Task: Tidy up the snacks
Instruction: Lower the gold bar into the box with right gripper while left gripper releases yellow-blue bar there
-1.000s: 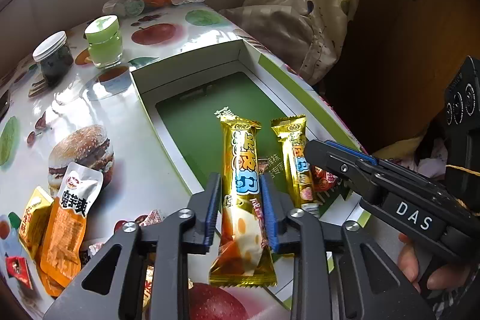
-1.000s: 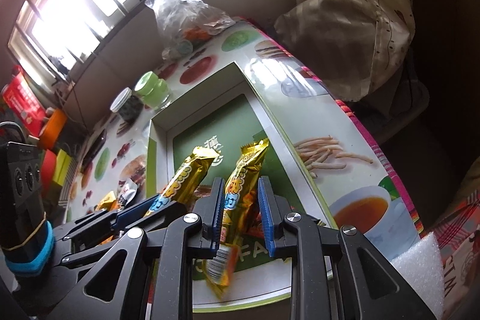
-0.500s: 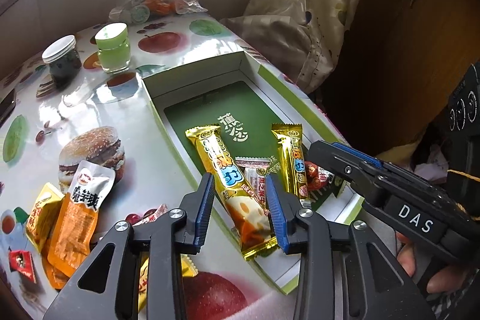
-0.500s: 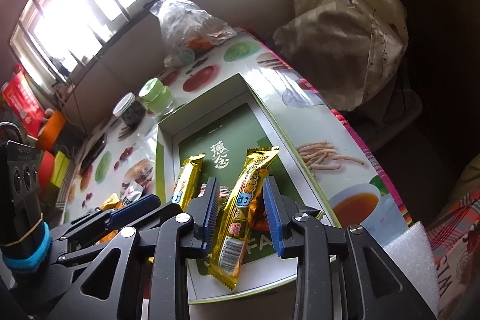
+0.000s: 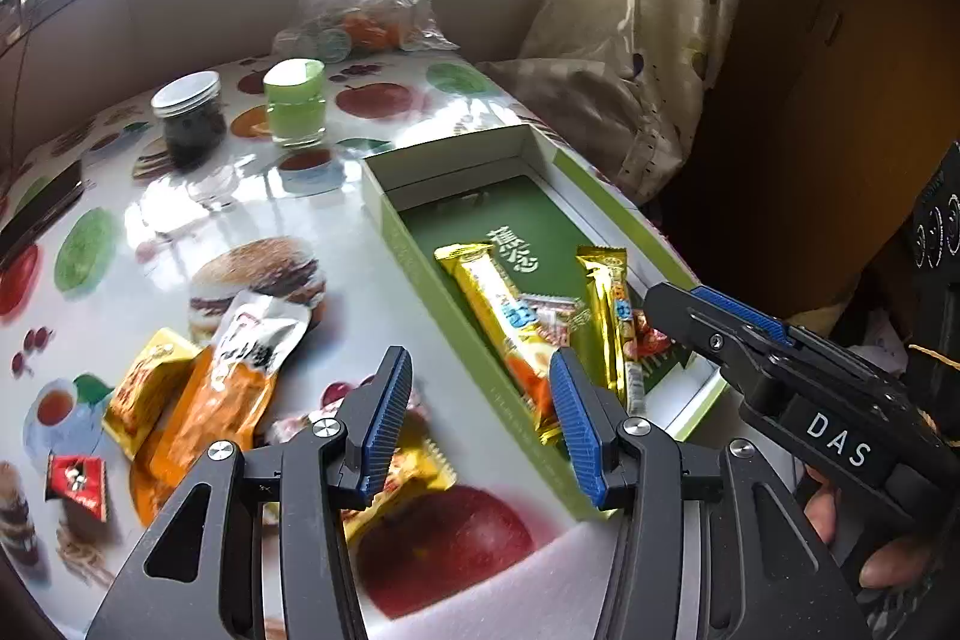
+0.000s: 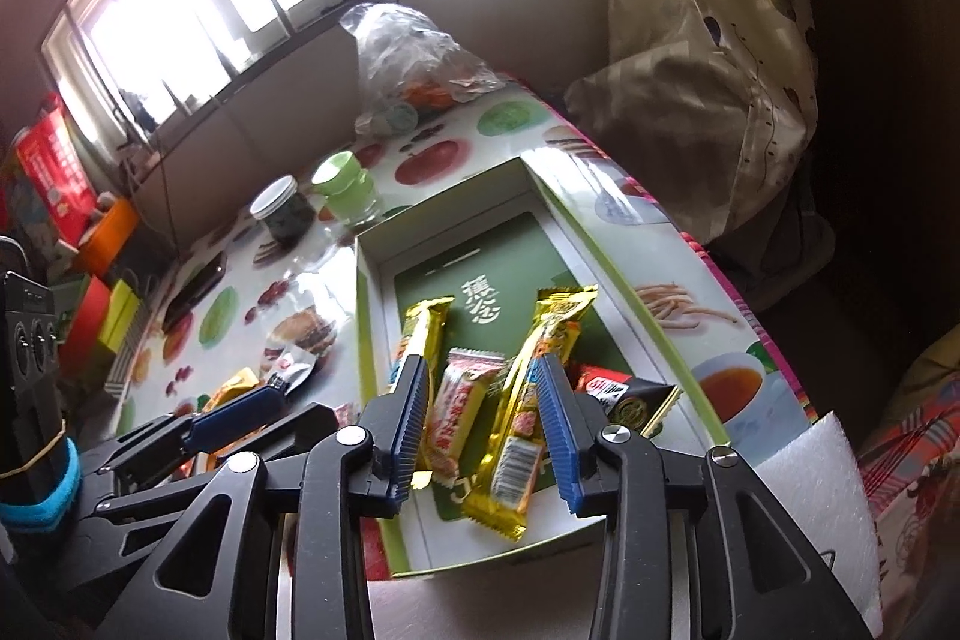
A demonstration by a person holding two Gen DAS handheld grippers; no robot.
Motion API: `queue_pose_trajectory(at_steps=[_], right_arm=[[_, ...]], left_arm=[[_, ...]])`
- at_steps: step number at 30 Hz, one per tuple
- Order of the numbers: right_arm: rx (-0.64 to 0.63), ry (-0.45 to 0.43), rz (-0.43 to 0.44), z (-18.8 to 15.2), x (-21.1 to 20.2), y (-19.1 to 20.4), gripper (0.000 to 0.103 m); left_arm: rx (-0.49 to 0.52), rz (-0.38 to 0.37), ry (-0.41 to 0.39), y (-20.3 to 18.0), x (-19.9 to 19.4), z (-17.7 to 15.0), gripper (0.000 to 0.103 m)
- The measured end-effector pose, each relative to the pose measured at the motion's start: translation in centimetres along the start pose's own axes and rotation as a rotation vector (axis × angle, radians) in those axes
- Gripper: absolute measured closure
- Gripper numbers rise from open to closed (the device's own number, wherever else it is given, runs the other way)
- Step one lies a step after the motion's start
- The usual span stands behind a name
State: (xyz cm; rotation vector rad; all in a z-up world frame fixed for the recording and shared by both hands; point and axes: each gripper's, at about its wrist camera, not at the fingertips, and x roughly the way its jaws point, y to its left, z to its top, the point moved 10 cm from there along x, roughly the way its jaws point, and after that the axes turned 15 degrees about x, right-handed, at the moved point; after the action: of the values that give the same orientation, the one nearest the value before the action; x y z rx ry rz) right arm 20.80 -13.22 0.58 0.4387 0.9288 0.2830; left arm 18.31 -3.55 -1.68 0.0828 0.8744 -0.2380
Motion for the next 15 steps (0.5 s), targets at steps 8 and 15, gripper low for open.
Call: queue_pose_trajectory(at_steps=[8, 15], right_arm=[[-0.041, -0.014, 0.002, -1.4, -0.7, 1.9, 0.064], [-0.082, 0.016, 0.013, -3.2, 0.0, 3.6, 0.062]], left_arm=[[-0.044, 0.038, -0.021, 2.0, -1.9, -1.2, 0.054], [-0.099, 0.076, -0.024, 4.6, -3.2, -3.1, 0.054]])
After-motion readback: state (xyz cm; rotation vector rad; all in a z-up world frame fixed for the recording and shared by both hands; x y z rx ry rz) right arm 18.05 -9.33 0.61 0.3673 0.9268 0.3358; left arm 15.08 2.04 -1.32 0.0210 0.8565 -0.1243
